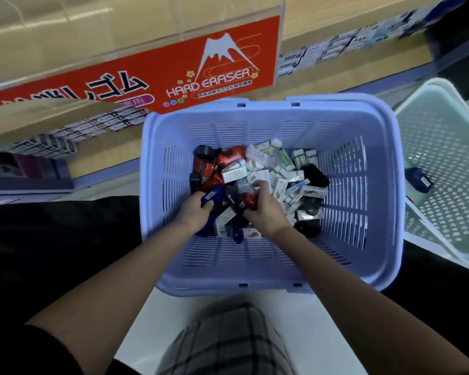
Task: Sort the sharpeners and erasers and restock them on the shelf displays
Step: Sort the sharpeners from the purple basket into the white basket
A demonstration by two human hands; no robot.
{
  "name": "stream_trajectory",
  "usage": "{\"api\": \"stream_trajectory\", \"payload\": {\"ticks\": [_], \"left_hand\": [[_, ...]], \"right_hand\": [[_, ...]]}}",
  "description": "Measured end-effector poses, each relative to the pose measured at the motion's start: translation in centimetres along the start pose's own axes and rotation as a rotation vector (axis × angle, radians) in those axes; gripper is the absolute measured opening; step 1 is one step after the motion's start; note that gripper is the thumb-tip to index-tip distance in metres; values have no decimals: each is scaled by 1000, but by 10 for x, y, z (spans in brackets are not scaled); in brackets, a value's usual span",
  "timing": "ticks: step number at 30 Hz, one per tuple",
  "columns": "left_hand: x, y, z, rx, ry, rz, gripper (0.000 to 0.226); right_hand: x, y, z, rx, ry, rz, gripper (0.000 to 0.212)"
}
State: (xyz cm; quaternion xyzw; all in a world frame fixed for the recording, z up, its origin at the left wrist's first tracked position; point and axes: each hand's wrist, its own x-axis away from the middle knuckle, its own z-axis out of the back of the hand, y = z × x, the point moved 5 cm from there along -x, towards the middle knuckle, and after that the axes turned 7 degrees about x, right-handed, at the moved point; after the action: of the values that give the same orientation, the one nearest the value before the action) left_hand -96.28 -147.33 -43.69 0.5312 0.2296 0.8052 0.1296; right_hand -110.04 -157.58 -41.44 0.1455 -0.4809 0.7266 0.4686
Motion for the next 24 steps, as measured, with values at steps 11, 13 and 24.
{"api": "stream_trajectory", "payload": {"ticks": [11, 13, 24], "left_hand": [[37, 1, 19, 344, 141, 31, 27], [44, 11, 21, 423, 103, 13, 28], [99, 138, -29, 472, -138, -323, 21]], "right_hand": [[-24, -17, -30, 522, 55, 40, 35], [-19, -7, -13, 376, 39, 13, 29], [91, 24, 133, -820, 358, -60, 6]]}}
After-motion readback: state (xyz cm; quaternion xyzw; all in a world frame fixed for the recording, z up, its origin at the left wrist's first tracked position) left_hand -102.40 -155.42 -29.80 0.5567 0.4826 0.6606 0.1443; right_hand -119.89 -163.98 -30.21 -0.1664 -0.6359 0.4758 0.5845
